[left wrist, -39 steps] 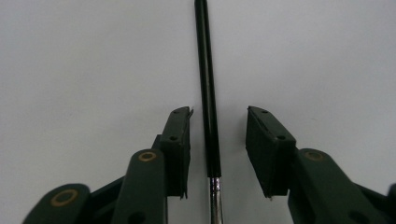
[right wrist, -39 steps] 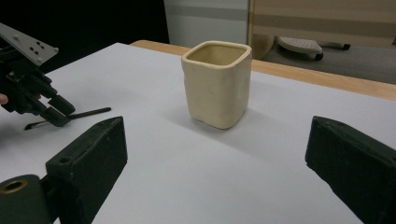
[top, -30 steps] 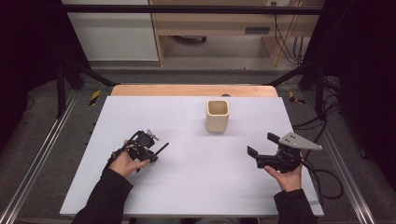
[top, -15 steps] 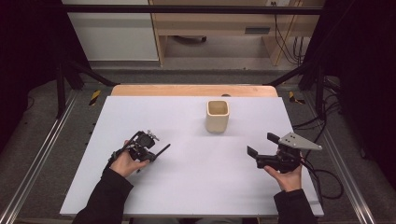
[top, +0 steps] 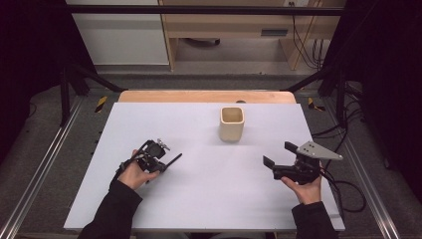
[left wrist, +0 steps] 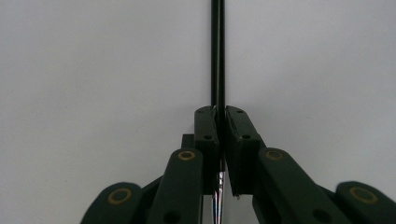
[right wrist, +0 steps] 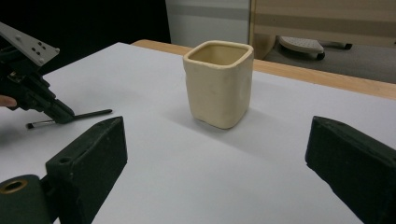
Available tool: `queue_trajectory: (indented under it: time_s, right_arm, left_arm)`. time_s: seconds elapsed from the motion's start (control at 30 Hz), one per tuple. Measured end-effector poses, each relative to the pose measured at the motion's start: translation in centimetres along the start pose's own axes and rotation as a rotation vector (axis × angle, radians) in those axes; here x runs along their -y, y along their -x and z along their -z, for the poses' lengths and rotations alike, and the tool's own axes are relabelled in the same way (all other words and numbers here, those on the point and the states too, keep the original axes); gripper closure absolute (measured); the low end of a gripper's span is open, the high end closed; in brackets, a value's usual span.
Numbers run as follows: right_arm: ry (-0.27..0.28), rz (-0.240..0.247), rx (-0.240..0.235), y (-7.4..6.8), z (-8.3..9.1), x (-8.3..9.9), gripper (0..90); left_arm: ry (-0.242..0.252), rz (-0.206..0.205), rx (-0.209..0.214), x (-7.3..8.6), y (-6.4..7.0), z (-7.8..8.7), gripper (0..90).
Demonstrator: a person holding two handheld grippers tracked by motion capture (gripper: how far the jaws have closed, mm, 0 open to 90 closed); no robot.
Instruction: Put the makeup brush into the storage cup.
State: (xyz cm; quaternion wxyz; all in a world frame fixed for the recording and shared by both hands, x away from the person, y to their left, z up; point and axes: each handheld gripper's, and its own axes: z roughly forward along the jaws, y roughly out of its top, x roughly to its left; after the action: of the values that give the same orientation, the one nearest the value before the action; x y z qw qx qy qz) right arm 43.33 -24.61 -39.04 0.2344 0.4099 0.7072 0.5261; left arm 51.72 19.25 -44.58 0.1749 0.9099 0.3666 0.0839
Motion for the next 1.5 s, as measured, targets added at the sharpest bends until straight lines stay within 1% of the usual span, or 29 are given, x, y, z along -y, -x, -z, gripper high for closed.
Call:
queue_trajectory:
  time_s: [0.1,0.2,0.33,0.57,0.63,0.7,0.83,0.87,0.97,1.03,1.1,1.13,1.17,1.2,1.27,1.5]
  right_arm:
    - [0.002,0.001,-0.001,0.0,0.0,0.0,5.9]
    - [0.001,0.001,-0.001,0.0,0.0,0.0,5.9]
    - [-0.002,0.005,0.000,0.0,0.0,0.0,5.9]
    - [-0.002,0.010,-0.002,-0.2,-0.1,0.0,5.8]
    - [-0.003,0.009,-0.002,-0.3,-0.1,0.0,5.9]
    - [-0.009,0.021,-0.004,-0.3,-0.2,0.0,5.9]
    - [-0.016,0.023,-0.005,-0.6,-0.4,0.0,5.9]
    - [-0.017,0.028,-0.008,-0.7,-0.4,0.0,5.9]
    - [-0.021,0.030,-0.008,-0.8,-0.5,0.0,6.0]
    - [-0.022,0.035,-0.011,-1.0,-0.6,-0.1,6.1]
    - [-0.023,0.038,-0.013,-1.0,-0.6,-0.1,6.1]
    - [-0.025,0.036,-0.016,-1.2,-0.7,-0.1,6.2]
    - [-0.025,0.036,-0.016,-1.2,-0.7,-0.1,6.2]
    - [-0.032,0.040,-0.012,-1.4,-0.8,-0.1,6.2]
    - [-0.033,0.040,-0.010,-1.5,-0.9,-0.1,6.2]
    - [-0.048,0.066,-0.023,-2.3,-1.3,-0.1,6.7]
  left_arm:
    - [0.026,-0.008,-0.004,0.0,0.2,0.6,83.8]
    - [0.058,-0.016,0.003,0.0,0.4,1.5,83.8]
    - [0.088,-0.032,0.017,0.0,0.8,2.3,83.8]
    - [0.140,-0.053,0.036,0.1,1.5,3.3,83.8]
    - [0.142,-0.058,0.039,0.1,1.6,3.4,83.8]
    - [0.161,-0.068,0.052,0.1,2.1,3.8,83.8]
    - [0.189,-0.082,0.067,0.1,2.7,4.2,83.8]
    - [0.190,-0.087,0.075,0.0,2.8,4.3,83.8]
    - [0.200,-0.096,0.074,0.0,3.1,4.5,83.8]
    - [0.216,-0.107,0.078,-0.1,3.7,4.7,83.8]
    - [0.218,-0.108,0.083,-0.1,3.8,4.8,83.8]
    - [0.233,-0.117,0.087,-0.2,4.1,4.9,83.8]
    - [0.233,-0.117,0.087,-0.2,4.1,4.9,83.8]
    - [0.235,-0.126,0.096,-0.3,4.3,5.1,83.8]
    - [0.241,-0.130,0.096,-0.3,4.6,5.1,83.8]
    - [0.247,-0.180,0.124,-0.7,6.1,5.1,83.8]
